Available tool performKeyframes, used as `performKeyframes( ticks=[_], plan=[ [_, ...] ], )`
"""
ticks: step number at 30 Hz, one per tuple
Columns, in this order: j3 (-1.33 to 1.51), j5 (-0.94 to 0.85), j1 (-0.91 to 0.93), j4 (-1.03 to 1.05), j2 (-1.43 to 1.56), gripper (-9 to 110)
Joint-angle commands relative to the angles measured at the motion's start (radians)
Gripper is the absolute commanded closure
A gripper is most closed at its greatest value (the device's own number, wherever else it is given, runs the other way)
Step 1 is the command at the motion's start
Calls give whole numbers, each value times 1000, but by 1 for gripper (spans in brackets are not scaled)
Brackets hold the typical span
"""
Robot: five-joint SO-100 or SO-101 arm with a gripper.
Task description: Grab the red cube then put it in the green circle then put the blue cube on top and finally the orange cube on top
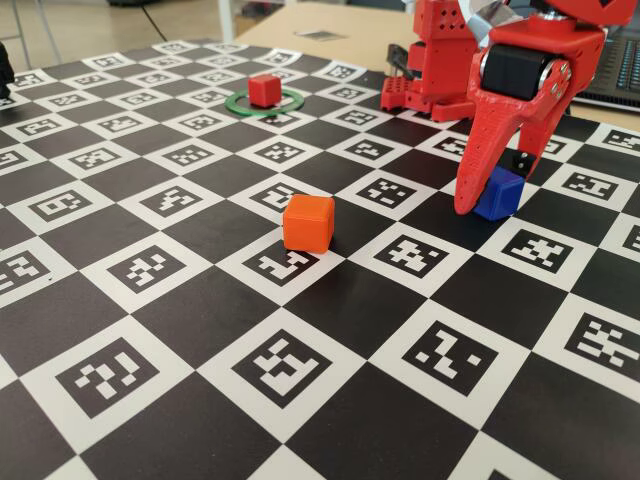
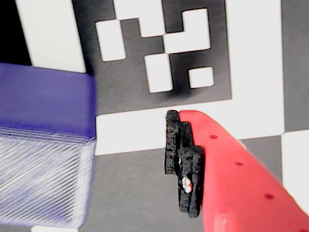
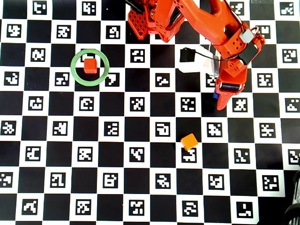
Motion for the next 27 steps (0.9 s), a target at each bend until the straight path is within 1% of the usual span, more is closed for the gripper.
performKeyframes(
  ticks=[1, 12, 27],
  plan=[
    [-77, -2, 15, 2, 9, 59],
    [-100, 5, 25, -9, -6, 60],
    [-115, 127, -9, -14, 31, 60]
  ],
)
